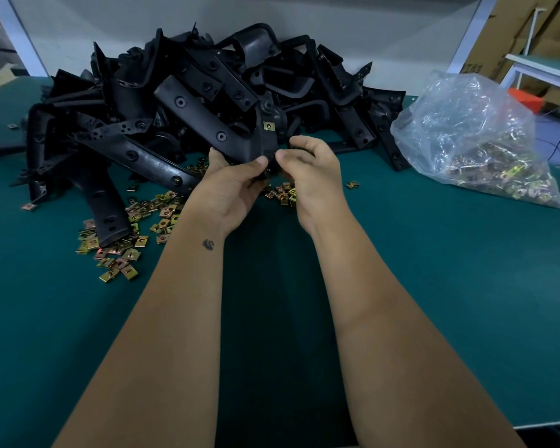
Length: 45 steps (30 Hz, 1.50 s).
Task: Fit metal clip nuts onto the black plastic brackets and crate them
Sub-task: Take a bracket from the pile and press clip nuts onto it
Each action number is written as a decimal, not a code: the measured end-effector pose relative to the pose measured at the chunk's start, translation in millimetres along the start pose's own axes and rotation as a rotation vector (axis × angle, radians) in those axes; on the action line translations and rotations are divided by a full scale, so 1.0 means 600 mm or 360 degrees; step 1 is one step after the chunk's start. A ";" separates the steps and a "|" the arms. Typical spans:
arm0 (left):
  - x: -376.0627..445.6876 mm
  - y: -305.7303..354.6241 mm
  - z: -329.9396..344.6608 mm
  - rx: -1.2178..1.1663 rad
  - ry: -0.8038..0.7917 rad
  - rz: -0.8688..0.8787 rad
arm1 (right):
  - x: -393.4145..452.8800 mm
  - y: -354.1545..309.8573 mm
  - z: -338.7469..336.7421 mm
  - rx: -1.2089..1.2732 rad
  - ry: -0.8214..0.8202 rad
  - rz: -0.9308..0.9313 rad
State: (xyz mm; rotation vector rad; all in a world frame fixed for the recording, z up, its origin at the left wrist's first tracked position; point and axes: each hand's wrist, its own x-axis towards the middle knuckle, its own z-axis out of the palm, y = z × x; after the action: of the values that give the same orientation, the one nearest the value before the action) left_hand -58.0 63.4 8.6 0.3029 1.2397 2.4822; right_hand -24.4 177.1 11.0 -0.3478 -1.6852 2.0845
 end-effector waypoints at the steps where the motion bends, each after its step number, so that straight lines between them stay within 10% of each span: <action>1: 0.000 0.000 0.000 0.0007 0.0001 -0.0002 | 0.000 0.000 0.000 -0.0001 0.0003 -0.0008; 10: -0.004 0.001 -0.001 -0.0113 -0.0172 -0.0041 | -0.004 -0.011 -0.001 0.0429 -0.0192 0.0158; 17: -0.003 -0.008 0.002 0.0204 -0.0073 0.0056 | -0.005 -0.004 0.004 -0.0064 -0.0050 -0.0034; 25: 0.003 -0.013 0.003 -0.0323 -0.0252 0.0031 | -0.008 -0.012 0.006 0.0555 -0.0121 0.0048; 45: 0.005 -0.015 0.002 -0.0419 0.0067 -0.0024 | -0.033 0.001 0.027 -0.1077 0.0161 -0.0747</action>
State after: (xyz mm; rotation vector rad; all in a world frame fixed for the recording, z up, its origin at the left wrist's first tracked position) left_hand -58.7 70.3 2.0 0.1732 0.9107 2.6115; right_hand -14.4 153.4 12.3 -0.2188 -2.1207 1.1165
